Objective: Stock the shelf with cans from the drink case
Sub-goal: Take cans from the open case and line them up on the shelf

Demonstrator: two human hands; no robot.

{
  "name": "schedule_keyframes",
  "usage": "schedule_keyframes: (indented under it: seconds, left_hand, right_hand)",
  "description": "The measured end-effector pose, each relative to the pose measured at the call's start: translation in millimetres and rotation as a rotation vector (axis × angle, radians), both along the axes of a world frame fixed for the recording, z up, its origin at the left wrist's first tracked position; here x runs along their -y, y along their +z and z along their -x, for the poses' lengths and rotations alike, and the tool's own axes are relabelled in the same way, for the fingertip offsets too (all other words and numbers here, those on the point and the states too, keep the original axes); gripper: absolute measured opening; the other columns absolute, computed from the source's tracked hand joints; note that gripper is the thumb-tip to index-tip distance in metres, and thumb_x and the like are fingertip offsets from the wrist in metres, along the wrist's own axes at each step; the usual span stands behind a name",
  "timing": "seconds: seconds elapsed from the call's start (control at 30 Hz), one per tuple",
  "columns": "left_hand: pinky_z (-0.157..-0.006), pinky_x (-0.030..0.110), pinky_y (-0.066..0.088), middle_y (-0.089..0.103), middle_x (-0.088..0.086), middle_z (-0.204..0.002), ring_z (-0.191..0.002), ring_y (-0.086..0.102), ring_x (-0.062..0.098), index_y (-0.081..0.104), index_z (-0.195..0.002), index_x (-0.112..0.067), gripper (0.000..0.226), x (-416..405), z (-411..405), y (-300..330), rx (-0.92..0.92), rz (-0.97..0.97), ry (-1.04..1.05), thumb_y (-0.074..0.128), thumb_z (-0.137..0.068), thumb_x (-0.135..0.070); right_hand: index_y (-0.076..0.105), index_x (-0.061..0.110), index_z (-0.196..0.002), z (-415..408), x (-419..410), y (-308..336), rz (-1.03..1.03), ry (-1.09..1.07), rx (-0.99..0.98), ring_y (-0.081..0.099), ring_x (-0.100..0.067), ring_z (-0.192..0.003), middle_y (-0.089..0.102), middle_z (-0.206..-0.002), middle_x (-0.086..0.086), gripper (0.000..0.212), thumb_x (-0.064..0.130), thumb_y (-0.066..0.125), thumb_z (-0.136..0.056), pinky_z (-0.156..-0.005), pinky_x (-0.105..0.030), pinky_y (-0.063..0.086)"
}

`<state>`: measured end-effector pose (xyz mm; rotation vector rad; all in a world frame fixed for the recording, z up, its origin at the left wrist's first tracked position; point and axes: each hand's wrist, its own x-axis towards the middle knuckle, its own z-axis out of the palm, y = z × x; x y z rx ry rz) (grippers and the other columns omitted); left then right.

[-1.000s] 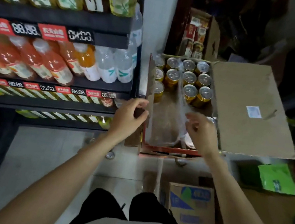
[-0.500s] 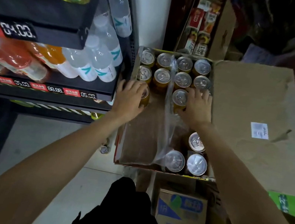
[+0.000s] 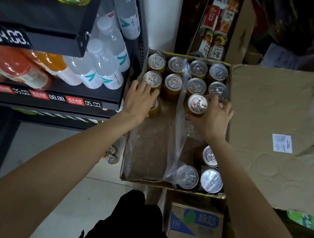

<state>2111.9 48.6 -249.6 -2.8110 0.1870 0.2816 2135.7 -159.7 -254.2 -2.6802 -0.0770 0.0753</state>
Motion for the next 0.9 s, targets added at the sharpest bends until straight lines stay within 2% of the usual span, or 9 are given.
schedule_keyframes:
  seconds: [0.07,0.13,0.2,0.3,0.43,0.53,0.67,0.77,0.9]
  left_hand:
    - [-0.105,0.041,0.024,0.047,0.014,-0.134,-0.126,0.037,0.031,0.037,-0.133,-0.016,0.071,-3,6,5,0.034,0.115,-0.005,0.071,-0.076,-0.043]
    - [-0.108,0.041,0.024,0.047,0.013,-0.131,-0.123,0.04,0.032,0.041,-0.133,-0.018,0.073,-4,18,15,0.106,0.348,-0.004,0.075,-0.073,-0.042]
    - [-0.103,0.034,0.032,0.046,0.007,-0.126,-0.118,0.043,0.023,0.046,-0.131,-0.021,0.075,-4,35,33,0.169,0.739,0.105,0.081,-0.067,-0.037]
    - [-0.095,0.029,0.043,0.045,-0.005,-0.121,-0.115,0.047,0.011,0.048,-0.126,-0.029,0.074,-6,64,68,0.145,1.378,0.298,0.084,-0.062,-0.035]
    - [-0.091,0.025,0.05,0.053,-0.011,-0.125,-0.115,0.055,0.008,0.046,-0.124,-0.041,0.08,-19,102,105,0.105,1.895,0.577,0.081,-0.054,-0.033]
    - [-0.088,0.027,0.052,0.059,-0.005,-0.124,-0.115,0.058,0.013,0.05,-0.124,-0.033,0.076,-27,128,126,0.155,2.056,0.659,0.082,-0.055,-0.027]
    - [-0.08,0.026,0.052,0.068,0.0,-0.113,-0.106,0.064,0.017,0.056,-0.121,-0.024,0.083,-43,156,160,0.214,2.07,0.63,0.088,-0.048,-0.045]
    - [-0.077,0.028,0.054,0.07,-0.005,-0.104,-0.096,0.066,0.014,0.059,-0.114,-0.029,0.056,-63,172,188,0.293,2.049,0.579,0.076,-0.06,-0.033]
    - [-0.08,0.036,0.056,0.062,-0.001,-0.111,-0.095,0.065,0.013,0.056,-0.106,-0.041,0.035,-93,192,225,0.397,2.019,0.571,0.072,-0.076,-0.033]
  right_hand:
    - [0.048,0.01,-0.118,7,0,19,-0.116,-0.022,0.029,0.044,-0.036,-0.117,0.059,-0.119,-0.013,0.074,0.042,0.082,-0.061,-0.091,-0.042,0.029]
    - [0.048,0.009,-0.118,16,0,41,-0.251,0.01,0.088,0.05,-0.034,-0.111,0.057,-0.118,-0.011,0.072,0.034,0.083,-0.061,-0.092,-0.044,0.037]
    - [0.047,0.014,-0.117,27,1,64,-0.483,0.042,0.08,0.055,-0.024,-0.107,0.057,-0.115,-0.005,0.068,0.027,0.084,-0.061,-0.09,-0.037,0.045]
    - [0.046,0.027,-0.118,45,2,99,-0.911,0.033,-0.129,0.059,-0.007,-0.104,0.059,-0.115,0.006,0.063,0.02,0.082,-0.067,-0.088,-0.027,0.05]
    - [0.05,0.029,-0.123,66,-7,130,-1.15,-0.015,-0.308,0.061,-0.016,-0.111,0.063,-0.12,-0.002,0.069,0.036,0.079,-0.061,-0.097,-0.039,0.049]
    - [0.052,0.025,-0.121,78,-24,148,-1.196,0.007,-0.4,0.061,-0.019,-0.11,0.065,-0.113,0.0,0.068,0.04,0.078,-0.06,-0.101,-0.046,0.046]
    - [0.059,0.027,-0.11,92,-54,176,-1.217,0.118,-0.518,0.066,-0.016,-0.1,0.07,-0.102,0.002,0.037,0.034,0.064,-0.074,-0.09,-0.038,0.051]
    - [0.06,0.016,-0.105,102,-84,202,-1.292,0.167,-0.653,0.069,-0.017,-0.078,0.072,-0.084,-0.001,0.039,0.038,0.051,-0.073,-0.07,-0.031,0.055]
    - [0.063,0.016,-0.097,115,-120,239,-1.299,0.257,-0.726,0.07,-0.022,-0.075,0.072,-0.082,-0.005,0.043,0.046,0.06,-0.066,-0.076,-0.042,0.053]
